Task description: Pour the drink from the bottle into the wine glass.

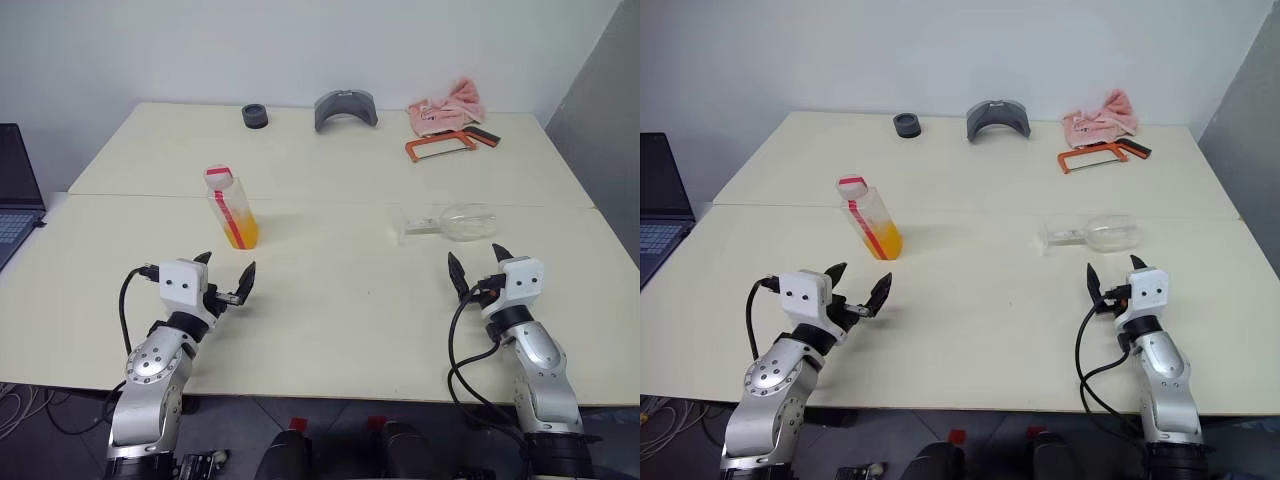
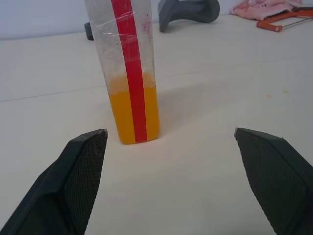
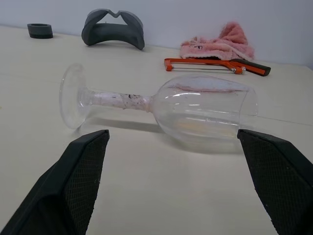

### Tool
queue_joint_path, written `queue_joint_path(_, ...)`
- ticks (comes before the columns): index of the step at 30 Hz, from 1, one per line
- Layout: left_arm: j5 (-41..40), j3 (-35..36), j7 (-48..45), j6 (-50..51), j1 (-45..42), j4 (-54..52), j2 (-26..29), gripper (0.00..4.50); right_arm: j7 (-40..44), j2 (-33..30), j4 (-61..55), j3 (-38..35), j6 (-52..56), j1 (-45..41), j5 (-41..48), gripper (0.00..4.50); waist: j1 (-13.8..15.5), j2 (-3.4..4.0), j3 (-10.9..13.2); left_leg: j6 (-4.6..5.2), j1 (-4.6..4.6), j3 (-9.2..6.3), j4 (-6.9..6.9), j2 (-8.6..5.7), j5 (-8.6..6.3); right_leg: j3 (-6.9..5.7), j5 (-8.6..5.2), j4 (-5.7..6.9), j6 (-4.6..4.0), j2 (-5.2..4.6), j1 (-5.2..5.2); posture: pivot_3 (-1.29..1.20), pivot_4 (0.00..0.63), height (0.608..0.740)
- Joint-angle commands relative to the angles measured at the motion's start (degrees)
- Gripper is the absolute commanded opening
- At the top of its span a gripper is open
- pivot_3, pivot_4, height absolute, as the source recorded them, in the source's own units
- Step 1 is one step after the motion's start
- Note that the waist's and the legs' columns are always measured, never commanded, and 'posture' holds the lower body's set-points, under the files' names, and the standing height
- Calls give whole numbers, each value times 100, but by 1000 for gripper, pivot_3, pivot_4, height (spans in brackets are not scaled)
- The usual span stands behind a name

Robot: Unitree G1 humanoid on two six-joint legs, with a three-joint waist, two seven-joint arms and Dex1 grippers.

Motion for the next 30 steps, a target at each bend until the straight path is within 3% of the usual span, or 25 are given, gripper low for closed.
queue_joint_path(1,-17,-17,-61,-113,-78,-110,12,4459,-37,-25,-97,-89,-69,-76,72,4500,0,0,0,0,0,0,0,0,0,0,0,0,0,0,0,0,150,740)
queue_joint_path(19,-297,131,-392,-187,56,-42,-18,4459,206,-132,-134,-23,-60,-84,119,4500,2,0,0,0,0,2,0,1,0,0,0,0,0,0,0,0,150,740)
queue_joint_path(26,90,281,477,-132,-398,215,-177,4459,1421,-582,-1035,545,683,68,786,4500,-1,0,0,0,0,-1,1,0,0,0,0,-1,0,2,0,0,150,740)
queue_joint_path(30,134,188,651,283,-664,164,-128,4459,2057,-1033,-1787,912,1665,-148,1353,4500,0,0,0,0,-2,-4,3,-2,0,-3,0,-1,0,1,2,0,150,740)
